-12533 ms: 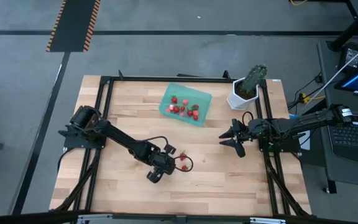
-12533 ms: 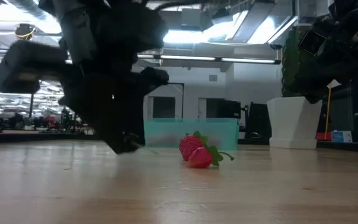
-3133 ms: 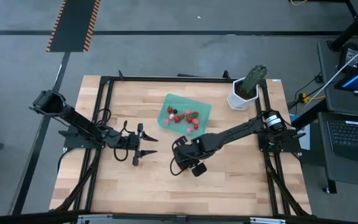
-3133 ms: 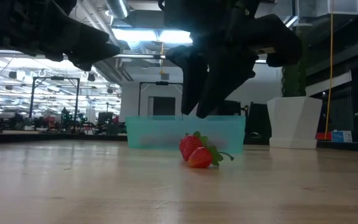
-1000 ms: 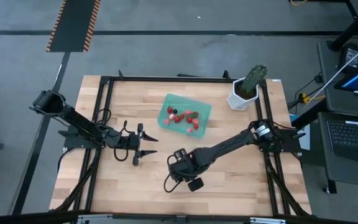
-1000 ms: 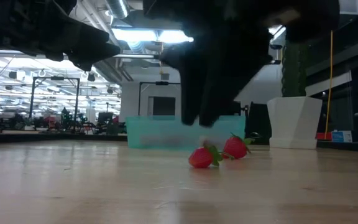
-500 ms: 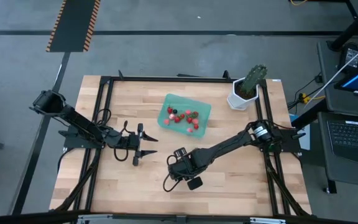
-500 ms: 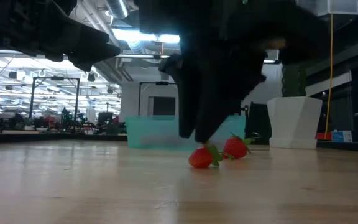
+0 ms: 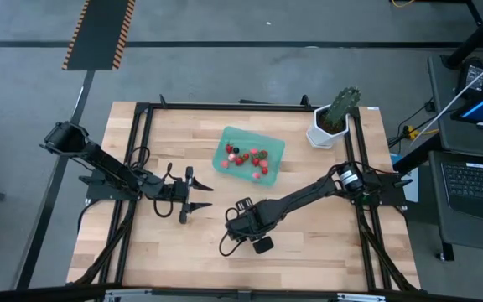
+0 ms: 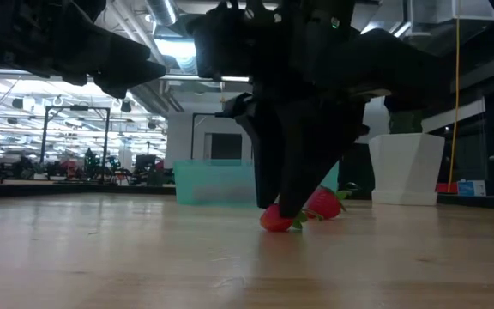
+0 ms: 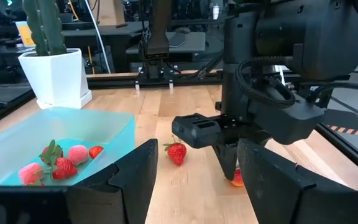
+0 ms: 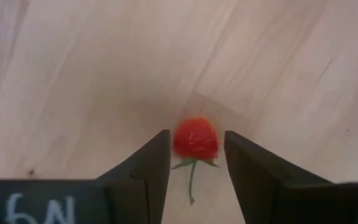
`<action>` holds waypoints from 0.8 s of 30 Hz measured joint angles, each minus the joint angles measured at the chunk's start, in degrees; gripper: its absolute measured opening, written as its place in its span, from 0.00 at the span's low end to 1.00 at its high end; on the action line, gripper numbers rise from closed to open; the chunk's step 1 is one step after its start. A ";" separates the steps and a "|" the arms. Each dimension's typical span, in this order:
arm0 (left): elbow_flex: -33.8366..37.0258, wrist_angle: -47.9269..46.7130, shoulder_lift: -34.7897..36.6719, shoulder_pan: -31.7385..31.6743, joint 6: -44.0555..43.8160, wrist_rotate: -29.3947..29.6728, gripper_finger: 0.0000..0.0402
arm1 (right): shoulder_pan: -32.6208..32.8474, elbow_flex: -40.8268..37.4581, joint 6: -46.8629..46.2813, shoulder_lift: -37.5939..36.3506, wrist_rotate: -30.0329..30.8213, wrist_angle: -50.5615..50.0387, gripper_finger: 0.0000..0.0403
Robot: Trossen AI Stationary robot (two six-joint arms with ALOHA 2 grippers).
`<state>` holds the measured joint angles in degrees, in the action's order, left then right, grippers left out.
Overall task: Pick and placing Produce into tupperware
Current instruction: Put the red strawberry into the light blue bin
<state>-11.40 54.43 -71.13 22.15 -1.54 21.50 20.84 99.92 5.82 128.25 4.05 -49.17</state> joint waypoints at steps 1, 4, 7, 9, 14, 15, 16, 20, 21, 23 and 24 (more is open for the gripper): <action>0.00 0.00 0.00 0.00 0.02 -0.02 0.54 | 0.00 0.00 0.00 0.17 0.00 0.00 0.38; 0.00 0.00 0.00 0.00 0.02 -0.02 0.54 | 0.00 0.00 -0.02 0.80 -0.07 0.00 0.38; 0.00 0.00 0.00 0.00 0.02 -0.04 0.54 | 0.00 0.01 -0.02 1.53 -0.24 0.00 0.38; 0.00 0.00 0.00 0.00 0.02 -0.07 0.54 | 0.00 0.15 -0.02 1.89 -0.27 -0.04 0.38; 0.07 0.00 0.00 0.00 0.08 -0.09 0.54 | 0.00 0.20 -0.79 2.09 -0.26 -0.04 0.38; 0.07 0.00 0.00 0.00 0.09 -0.09 0.54 | -0.05 0.20 -1.03 2.09 -0.26 -0.04 0.38; 0.07 0.00 0.00 0.00 0.09 -0.09 0.54 | -0.09 0.19 -1.27 2.10 -0.26 -0.04 0.38; 0.07 0.00 0.00 0.00 0.09 -0.11 0.54 | -0.48 0.17 -2.67 2.15 -0.50 -0.07 0.32; 0.07 0.00 0.00 -0.01 0.09 -0.11 0.54 | -0.62 0.17 -2.84 2.16 -0.62 -0.07 0.30; 0.07 0.00 0.00 0.00 0.09 -0.11 0.54 | -0.90 0.17 -3.58 2.13 -0.72 -0.07 0.28; 0.07 0.02 0.00 0.00 0.09 -0.11 0.54 | -1.03 0.17 -4.03 2.16 -0.77 -0.07 0.28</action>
<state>-11.33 54.45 -71.13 22.15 -1.45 21.39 19.81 100.09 1.79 130.41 3.29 -49.23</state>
